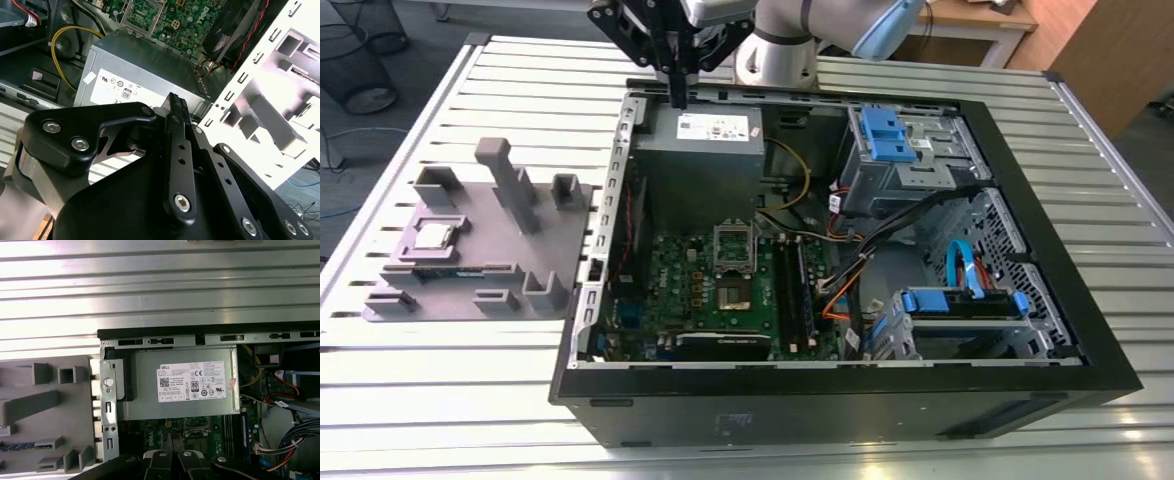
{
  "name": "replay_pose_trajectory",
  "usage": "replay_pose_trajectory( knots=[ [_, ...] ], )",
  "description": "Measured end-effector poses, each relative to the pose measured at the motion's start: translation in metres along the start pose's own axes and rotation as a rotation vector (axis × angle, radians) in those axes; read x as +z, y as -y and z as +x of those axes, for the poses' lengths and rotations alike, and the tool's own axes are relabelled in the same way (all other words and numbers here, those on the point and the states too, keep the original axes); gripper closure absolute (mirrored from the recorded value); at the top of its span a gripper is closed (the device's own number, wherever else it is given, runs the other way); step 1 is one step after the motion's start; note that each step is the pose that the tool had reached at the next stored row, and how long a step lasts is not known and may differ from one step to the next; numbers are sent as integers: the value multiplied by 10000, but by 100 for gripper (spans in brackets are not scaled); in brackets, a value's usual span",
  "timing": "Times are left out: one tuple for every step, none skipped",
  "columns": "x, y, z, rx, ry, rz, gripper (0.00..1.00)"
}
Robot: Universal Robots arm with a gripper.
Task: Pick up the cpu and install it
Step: 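Reach for the cpu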
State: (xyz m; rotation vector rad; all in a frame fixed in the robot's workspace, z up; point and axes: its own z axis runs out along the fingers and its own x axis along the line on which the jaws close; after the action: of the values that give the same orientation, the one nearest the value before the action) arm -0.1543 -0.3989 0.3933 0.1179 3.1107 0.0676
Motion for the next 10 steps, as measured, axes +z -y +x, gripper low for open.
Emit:
replay_pose_trajectory(
  knots=[
    [0,1,5,2,0,-1,89],
    [-1,1,12,1,-1,0,89],
    [-1,2,20,0,0,0,89],
    [-1,2,31,0,0,-1,89],
    [-1,3,42,0,0,0,89],
    [-1,4,54,0,0,-1,89],
    [-1,5,66,0,0,-1,89],
    [-1,6,82,-1,0,-1,89],
    [-2,8,100,0,1,0,89],
    [-2,9,120,0,1,-1,89]
  ],
)
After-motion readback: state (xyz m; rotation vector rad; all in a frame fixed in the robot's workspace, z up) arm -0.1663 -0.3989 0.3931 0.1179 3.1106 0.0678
